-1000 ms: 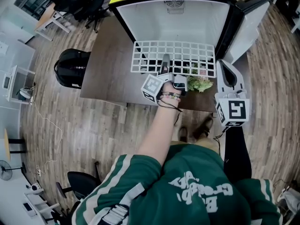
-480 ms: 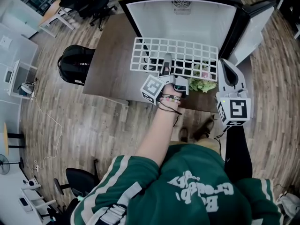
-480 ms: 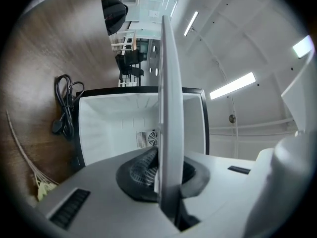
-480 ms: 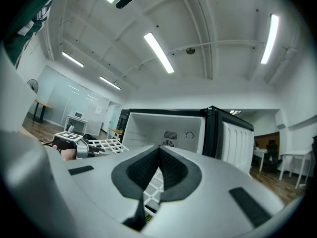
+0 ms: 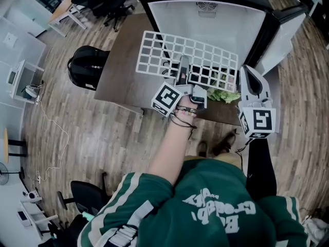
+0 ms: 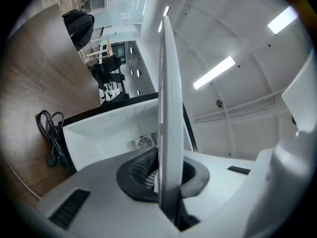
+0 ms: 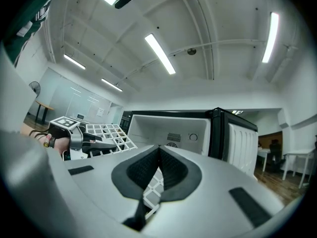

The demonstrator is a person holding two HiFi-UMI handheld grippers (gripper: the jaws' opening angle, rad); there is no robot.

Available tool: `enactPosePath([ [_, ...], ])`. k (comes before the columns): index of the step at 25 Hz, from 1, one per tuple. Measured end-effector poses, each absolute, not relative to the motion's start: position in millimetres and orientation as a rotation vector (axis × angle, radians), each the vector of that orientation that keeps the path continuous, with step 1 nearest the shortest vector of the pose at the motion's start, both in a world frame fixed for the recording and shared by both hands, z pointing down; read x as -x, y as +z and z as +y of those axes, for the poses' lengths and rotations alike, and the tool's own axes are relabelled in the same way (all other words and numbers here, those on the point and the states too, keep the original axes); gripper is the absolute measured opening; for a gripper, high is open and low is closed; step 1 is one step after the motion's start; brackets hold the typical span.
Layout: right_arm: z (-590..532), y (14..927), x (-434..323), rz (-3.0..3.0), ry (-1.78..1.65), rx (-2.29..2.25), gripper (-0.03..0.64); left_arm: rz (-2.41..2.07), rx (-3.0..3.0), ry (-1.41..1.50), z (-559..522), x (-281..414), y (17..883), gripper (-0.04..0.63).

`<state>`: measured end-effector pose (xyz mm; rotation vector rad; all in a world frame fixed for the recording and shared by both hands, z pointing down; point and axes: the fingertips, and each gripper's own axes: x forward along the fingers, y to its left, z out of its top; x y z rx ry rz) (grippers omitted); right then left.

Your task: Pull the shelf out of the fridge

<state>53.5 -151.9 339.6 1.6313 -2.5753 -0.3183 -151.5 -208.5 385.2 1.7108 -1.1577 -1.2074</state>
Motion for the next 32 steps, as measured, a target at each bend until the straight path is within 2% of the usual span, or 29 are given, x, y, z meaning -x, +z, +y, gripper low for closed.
enactPosePath([
  [32, -165, 336, -52, -2.629, -0.267, -1.639, 0.009, -1.656, -2.277, -0.638, -181, 148, 340, 0.037],
])
